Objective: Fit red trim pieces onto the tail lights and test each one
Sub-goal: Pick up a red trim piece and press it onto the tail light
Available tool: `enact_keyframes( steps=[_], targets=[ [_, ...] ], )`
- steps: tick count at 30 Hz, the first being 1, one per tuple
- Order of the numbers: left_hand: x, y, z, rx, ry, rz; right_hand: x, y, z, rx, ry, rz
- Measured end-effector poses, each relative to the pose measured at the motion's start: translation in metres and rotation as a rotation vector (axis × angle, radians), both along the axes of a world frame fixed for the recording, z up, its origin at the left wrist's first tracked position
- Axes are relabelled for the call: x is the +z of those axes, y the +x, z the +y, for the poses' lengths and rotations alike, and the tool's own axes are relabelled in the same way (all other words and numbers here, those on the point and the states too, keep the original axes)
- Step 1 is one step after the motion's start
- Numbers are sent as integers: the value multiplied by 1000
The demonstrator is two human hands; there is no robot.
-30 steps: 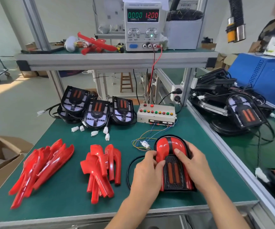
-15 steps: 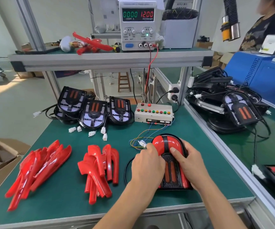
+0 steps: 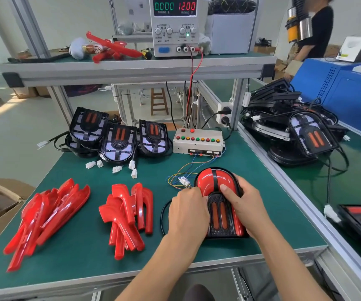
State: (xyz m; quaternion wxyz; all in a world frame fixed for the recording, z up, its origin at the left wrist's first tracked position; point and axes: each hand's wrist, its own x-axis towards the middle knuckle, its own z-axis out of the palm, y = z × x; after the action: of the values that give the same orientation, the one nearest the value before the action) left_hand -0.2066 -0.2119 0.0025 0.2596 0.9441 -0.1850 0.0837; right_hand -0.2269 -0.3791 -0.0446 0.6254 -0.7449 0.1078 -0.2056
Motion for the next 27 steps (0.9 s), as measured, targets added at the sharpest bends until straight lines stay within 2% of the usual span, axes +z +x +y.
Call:
enact_keyframes(
  steps=[14,16,19,21,23,25,27],
  targets=[
    [-7,2,6,31,118,-52,1,0,1,9,-3,10],
    [-11,3,9,35,17,-38,2,0,1,8,8,10],
    [-20,5,15,48,-274,64,3,-2,0,29,11,10],
    [-27,8,18,42,-423,189,3,-3,0,44,18,4],
    [-32,13,20,6,-483,333,2,-3,0,58,49,-19],
    [-35,16,21,-85,-544,511,1,-3,0,66,84,-45],
    [-37,14,19,-167,-694,670,0,-4,1,73,83,-53]
  ],
)
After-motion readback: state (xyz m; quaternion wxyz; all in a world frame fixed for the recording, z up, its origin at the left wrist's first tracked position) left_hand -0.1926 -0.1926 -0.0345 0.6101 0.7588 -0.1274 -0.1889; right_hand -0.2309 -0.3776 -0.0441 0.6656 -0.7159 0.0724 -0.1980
